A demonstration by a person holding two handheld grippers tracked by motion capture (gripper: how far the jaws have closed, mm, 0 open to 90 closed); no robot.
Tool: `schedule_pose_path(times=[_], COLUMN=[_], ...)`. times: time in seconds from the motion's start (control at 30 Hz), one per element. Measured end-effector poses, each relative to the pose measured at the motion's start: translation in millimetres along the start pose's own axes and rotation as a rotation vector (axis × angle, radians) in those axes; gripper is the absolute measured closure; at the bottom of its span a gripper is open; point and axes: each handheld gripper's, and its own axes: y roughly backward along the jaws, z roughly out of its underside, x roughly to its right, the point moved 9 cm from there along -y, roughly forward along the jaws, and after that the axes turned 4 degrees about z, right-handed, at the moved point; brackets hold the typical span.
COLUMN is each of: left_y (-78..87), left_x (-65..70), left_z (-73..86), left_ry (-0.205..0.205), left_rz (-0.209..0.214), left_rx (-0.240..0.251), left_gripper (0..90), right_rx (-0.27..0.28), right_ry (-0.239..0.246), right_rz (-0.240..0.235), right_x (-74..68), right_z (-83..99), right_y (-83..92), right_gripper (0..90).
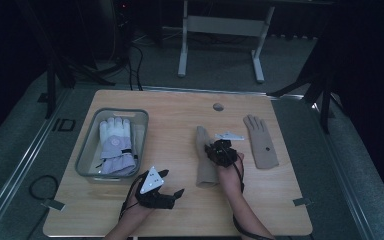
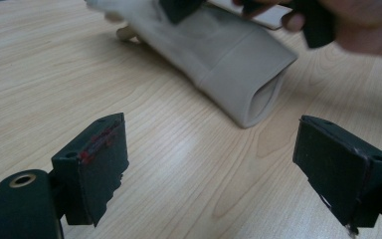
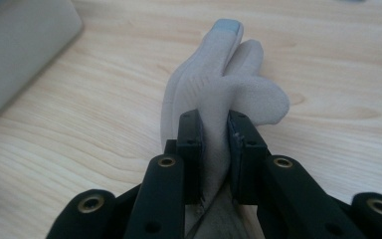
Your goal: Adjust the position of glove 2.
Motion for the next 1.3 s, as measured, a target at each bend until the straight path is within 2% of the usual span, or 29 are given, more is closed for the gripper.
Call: schedule_pose_path(times=[0.17, 0.33, 0.57, 0.67, 0.8, 0.9, 0.97, 1.0, 1.03, 1.07, 1.1, 1.13, 1.3], left_y=[0.0, 0.2, -0.9, -0.8, -0.6, -0.8, -1.1, -1.1, -1.2, -1.2, -1.2, -1.0, -1.2], left_x=[-0.7, -1.4, -0.3, -0.8, -0.8, -0.4, 0.0, 0.0, 0.3, 0.3, 0.3, 0.2, 0.3], left_z=[0.6, 1.1, 2.0, 2.4, 2.7, 2.6, 2.9, 2.9, 3.3, 3.3, 3.3, 3.0, 2.5], left_ry=[0.006, 0.002, 0.003, 0.008, 0.011, 0.010, 0.007, 0.007, 0.007, 0.007, 0.007, 0.011, 0.016], left_rz=[0.002, 0.000, 0.005, 0.006, 0.009, 0.011, 0.013, 0.013, 0.015, 0.015, 0.015, 0.018, 0.022], left_rx=[0.000, -0.002, -0.003, -0.002, 0.000, 0.002, 0.003, 0.003, 0.003, 0.003, 0.003, 0.007, 0.015], left_gripper=[14.2, 14.1, 14.1, 14.1, 14.1, 14.1, 14.1, 14.1, 14.1, 14.1, 14.1, 14.1, 14.1], right_rx=[-0.032, -0.076, -0.063, -0.061, -0.045, -0.028, -0.013, -0.013, -0.004, -0.004, 0.003, 0.019, 0.048], right_ry=[0.015, 0.068, 0.127, 0.160, 0.192, 0.202, 0.204, 0.204, 0.204, 0.204, 0.202, 0.189, 0.149], right_rz=[0.009, -0.018, -0.050, -0.076, -0.084, -0.081, -0.065, -0.065, -0.041, -0.041, -0.032, -0.013, 0.036], right_x=[0.3, 0.7, -1.7, -3.4, 1.3, 13.0, 25.6, 25.6, 41.5, 41.5, 50.3, 68.4, 113.7], right_z=[9.8, 21.9, 22.6, 22.2, 17.6, 11.5, 6.7, 6.7, 2.9, 2.9, 1.1, -2.1, -9.3], right_y=[-17.0, -28.6, -27.0, -22.3, -10.9, 0.3, 7.8, 7.8, 15.1, 15.1, 18.4, 25.1, 39.2], right_gripper=[74.4, 59.4, 49.3, 46.8, 45.6, 46.2, 46.6, 46.6, 46.9, 46.9, 46.9, 47.1, 48.4])
